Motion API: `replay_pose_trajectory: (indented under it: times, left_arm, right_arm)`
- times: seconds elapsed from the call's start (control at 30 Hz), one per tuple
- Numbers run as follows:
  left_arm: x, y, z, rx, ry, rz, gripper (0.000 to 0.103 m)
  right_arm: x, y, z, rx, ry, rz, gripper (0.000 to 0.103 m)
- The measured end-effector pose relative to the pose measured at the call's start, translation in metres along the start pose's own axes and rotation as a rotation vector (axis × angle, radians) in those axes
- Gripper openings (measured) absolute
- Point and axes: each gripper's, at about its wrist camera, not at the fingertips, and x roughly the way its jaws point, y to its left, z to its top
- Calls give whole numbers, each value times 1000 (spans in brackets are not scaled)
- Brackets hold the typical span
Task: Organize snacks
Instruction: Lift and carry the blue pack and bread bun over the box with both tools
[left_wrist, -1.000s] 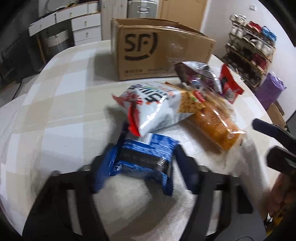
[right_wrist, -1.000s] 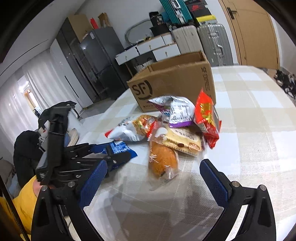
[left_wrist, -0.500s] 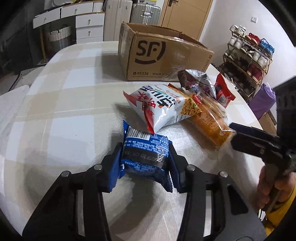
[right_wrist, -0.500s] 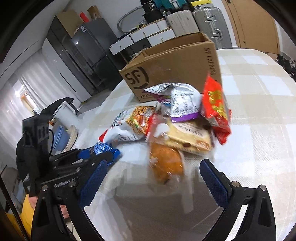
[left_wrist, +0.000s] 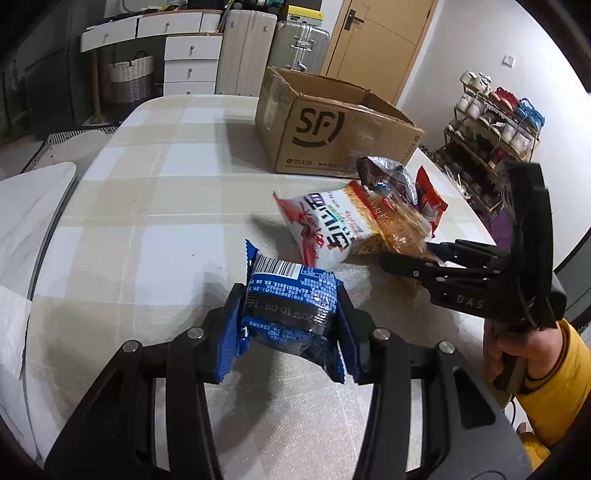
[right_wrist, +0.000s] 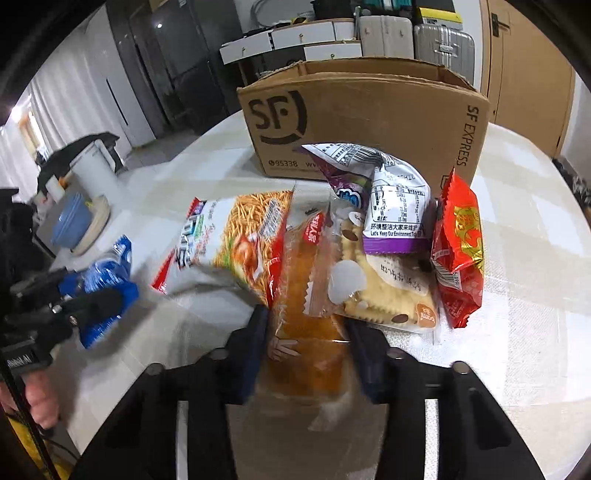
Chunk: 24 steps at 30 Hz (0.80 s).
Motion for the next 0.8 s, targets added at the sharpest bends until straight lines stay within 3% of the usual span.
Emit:
replay_pose_trajectory:
  times: [0.4, 0.67, 0.8]
  left_arm:
    - [-22, -12, -2, 13, -32, -8, 43]
    - [-44, -28, -4, 29, -56, -15, 43]
    - [-57, -36, -4, 38, -75, -25, 43]
  right_arm:
    - [-41, -16, -30, 141, -43, 213, 38]
    - [-78, -26, -45, 239, -106, 376, 38]
    - [-100, -27, -45, 238, -155, 412, 38]
